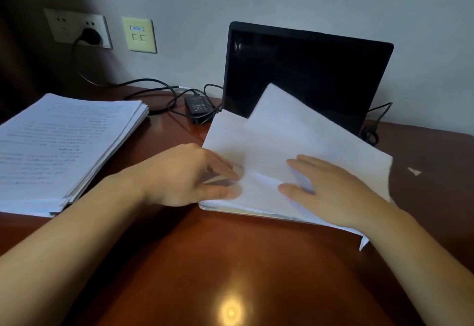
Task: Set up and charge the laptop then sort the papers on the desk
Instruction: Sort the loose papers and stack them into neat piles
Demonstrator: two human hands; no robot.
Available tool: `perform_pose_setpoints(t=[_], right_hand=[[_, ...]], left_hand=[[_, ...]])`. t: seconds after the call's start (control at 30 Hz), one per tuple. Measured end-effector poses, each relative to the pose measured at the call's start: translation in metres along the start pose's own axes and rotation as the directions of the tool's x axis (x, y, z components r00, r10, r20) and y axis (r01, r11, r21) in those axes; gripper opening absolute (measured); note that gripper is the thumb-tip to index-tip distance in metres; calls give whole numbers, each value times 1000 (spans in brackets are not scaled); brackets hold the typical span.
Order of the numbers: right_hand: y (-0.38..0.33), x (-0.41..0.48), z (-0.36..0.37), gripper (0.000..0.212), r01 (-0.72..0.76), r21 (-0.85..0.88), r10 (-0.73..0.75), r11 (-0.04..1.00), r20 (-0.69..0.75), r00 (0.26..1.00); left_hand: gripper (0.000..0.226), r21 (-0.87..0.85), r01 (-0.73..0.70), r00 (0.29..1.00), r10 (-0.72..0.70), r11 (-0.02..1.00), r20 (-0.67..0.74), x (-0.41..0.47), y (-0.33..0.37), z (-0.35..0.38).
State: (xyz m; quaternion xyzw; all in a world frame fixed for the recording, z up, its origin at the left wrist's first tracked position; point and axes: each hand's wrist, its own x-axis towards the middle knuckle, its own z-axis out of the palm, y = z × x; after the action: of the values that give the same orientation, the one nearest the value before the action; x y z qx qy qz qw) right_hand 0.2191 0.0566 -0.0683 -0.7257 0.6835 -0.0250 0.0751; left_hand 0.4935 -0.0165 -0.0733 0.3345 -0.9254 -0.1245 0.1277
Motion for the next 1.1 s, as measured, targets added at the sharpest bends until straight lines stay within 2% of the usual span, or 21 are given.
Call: perform_pose_setpoints(t=[0.07, 0.13, 0.23, 0.3, 0.37, 0.43, 0.5, 0.53, 0.57, 0.67, 0.73, 0.8, 0.87, 0.93, 0.97, 1.03, 1.1], right_hand=[[-1, 1, 2, 74, 62, 24, -62, 998, 4, 998], [-1, 2, 5, 75, 104, 32, -104, 994, -10, 995], [-7, 3, 8, 79, 157, 34, -156, 987, -36, 987], [-10, 2, 9, 75, 191, 19, -190, 981, -67, 980], [-11, 0, 9, 57, 213, -17, -214, 977, -107, 971], [-10, -1, 6, 36, 208, -63, -215, 976, -152, 965], [-9, -3, 2, 28, 179, -95, -194, 979, -182, 964], [-9, -4, 1, 28, 179, -95, -194, 979, -194, 962], [-9, -5, 0, 28, 180, -98, -196, 979, -199, 960], [-12, -7, -2, 22, 240, -86, -254, 967, -252, 934], [-21, -9, -1, 41, 351, 8, -336, 936, -270, 902], [-29, -12, -1, 52, 464, 69, -431, 883, -268, 861], [-30, -11, 2, 61, 523, -5, -502, 852, -288, 815], [-28, -7, 4, 63, 514, -107, -521, 851, -294, 801], [-25, -6, 6, 60, 502, -146, -522, 852, -289, 802], [-19, -2, 8, 58, 447, -173, -480, 877, -313, 820], [-16, 3, 6, 60, 298, -139, -328, 945, -358, 874]], left_hand=[[64, 53, -21, 1000, 20, 998, 20, 3, 6, 4], [56, 104, -54, 998, 52, 993, 31, 6, 14, 10], [52, 60, -82, 995, 79, 995, 53, 8, 27, 19], [48, -4, -73, 996, 73, 997, 52, 9, 29, 21], [37, -60, -79, 996, 77, 995, -44, 10, 25, 20], [32, 0, -71, 960, 68, 997, -270, 9, 14, 16], [49, 56, 13, 901, 13, 998, -434, 10, 3, 9], [63, 80, 69, 887, -24, 994, -460, 10, 0, 5], [67, 110, 100, 886, -38, 989, -462, 9, -3, 3], [28, 214, 33, 885, 70, 976, -460, 11, -4, 6], [21, 154, -5, 885, 76, 988, -459, 10, 1, 11], [18, 37, -43, 887, 55, 998, -458, 10, 10, 15], [12, -103, -70, 903, 19, 992, -430, 12, 15, 18], [9, -184, -60, 915, -20, 981, -402, 12, 16, 21], [11, -186, -55, 913, -26, 981, -406, 12, 16, 22], [35, -158, -30, 904, -41, 987, -427, 11, 13, 19], [58, -131, 28, 904, -81, 991, -421, 8, 8, 11]])
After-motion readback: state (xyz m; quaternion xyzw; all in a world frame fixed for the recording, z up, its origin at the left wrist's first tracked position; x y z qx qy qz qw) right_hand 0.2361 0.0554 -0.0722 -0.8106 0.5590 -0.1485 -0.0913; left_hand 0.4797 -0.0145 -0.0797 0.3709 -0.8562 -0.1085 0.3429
